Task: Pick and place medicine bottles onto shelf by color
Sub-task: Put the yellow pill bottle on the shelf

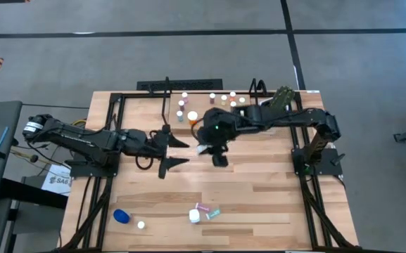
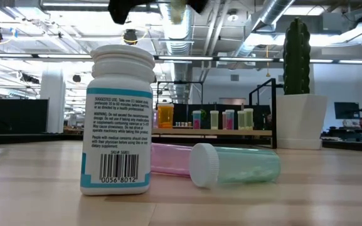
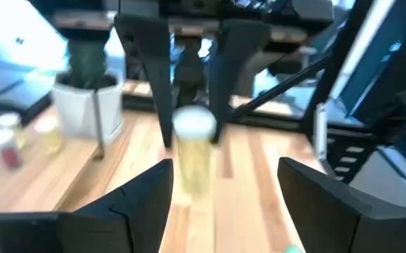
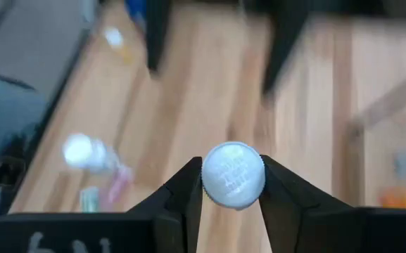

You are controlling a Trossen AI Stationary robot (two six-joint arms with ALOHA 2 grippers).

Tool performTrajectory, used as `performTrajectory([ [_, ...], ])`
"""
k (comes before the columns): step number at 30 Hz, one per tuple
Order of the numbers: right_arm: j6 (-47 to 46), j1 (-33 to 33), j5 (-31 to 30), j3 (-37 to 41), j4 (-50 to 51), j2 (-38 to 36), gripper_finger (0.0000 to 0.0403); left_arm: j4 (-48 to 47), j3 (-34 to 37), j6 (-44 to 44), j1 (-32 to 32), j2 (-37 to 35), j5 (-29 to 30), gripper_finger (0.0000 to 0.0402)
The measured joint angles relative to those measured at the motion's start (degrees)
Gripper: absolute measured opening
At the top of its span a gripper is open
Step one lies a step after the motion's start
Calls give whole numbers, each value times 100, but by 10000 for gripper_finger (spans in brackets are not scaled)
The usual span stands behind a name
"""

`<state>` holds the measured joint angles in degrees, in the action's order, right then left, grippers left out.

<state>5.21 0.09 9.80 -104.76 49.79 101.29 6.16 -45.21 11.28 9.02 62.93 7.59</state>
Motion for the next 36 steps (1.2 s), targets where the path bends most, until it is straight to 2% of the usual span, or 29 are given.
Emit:
performTrajectory([
  [5, -30, -470, -489, 174, 482, -14, 131, -360, 8, 273, -152, 0, 45, 245],
  [10, 113, -1059, -541, 657, 272, -10, 132, -524, 146, 638, -103, 0, 192, 245],
  [15, 149, -1651, -561, 1235, -891, -10, 132, -580, 336, 990, 150, 3, 345, 245],
  [18, 16, -1986, -899, 1419, -1687, 46, 133, -559, 410, 1132, 347, 3, 706, 245],
  [21, -503, -2291, -1359, 1419, -2194, 232, 133, -541, 464, 1258, 529, 3, 1050, 245],
  [26, -1203, -2578, -1519, 1419, -2759, 663, 134, -516, 551, 1552, 736, 5, 1508, 245],
  [36, -1236, -2616, -1871, 751, -2951, 1728, 134, -519, 581, 1838, 902, 5, 1792, 245],
])
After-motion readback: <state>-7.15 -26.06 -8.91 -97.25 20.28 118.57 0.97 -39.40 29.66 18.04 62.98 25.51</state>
